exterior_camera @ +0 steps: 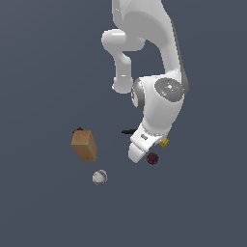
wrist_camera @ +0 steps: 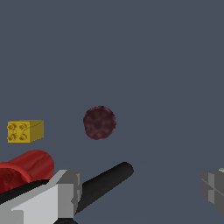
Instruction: Pick up a designated object from a clutter of objects.
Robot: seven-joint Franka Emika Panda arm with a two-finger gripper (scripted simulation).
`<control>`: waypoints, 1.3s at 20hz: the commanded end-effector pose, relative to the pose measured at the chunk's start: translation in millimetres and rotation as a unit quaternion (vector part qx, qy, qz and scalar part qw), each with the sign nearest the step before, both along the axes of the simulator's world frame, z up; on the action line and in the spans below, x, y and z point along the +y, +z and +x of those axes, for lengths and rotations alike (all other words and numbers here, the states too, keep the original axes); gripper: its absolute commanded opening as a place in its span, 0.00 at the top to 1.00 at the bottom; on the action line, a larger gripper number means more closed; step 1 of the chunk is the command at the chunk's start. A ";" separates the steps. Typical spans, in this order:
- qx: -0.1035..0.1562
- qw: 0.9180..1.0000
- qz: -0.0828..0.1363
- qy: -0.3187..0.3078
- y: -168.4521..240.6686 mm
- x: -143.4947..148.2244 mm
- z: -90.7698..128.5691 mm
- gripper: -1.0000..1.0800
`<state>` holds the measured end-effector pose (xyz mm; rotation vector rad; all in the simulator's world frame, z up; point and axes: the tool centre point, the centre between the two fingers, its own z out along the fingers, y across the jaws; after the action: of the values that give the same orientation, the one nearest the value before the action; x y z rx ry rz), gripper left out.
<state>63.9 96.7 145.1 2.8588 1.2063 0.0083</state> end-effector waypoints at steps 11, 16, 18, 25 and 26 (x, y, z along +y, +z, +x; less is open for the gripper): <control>0.011 0.993 0.015 0.114 -64.1 42.4 -5.7 0.04; 0.012 0.993 0.015 0.115 -65.9 43.2 -6.3 0.04; 0.012 0.993 0.015 0.116 -68.9 43.4 -6.4 0.04; 0.012 0.993 0.015 0.118 -101.0 43.7 -7.5 0.04; 0.012 0.993 0.015 0.118 -105.5 43.8 -7.5 0.04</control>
<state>56.6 140.4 47.3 2.7309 1.5525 -0.0008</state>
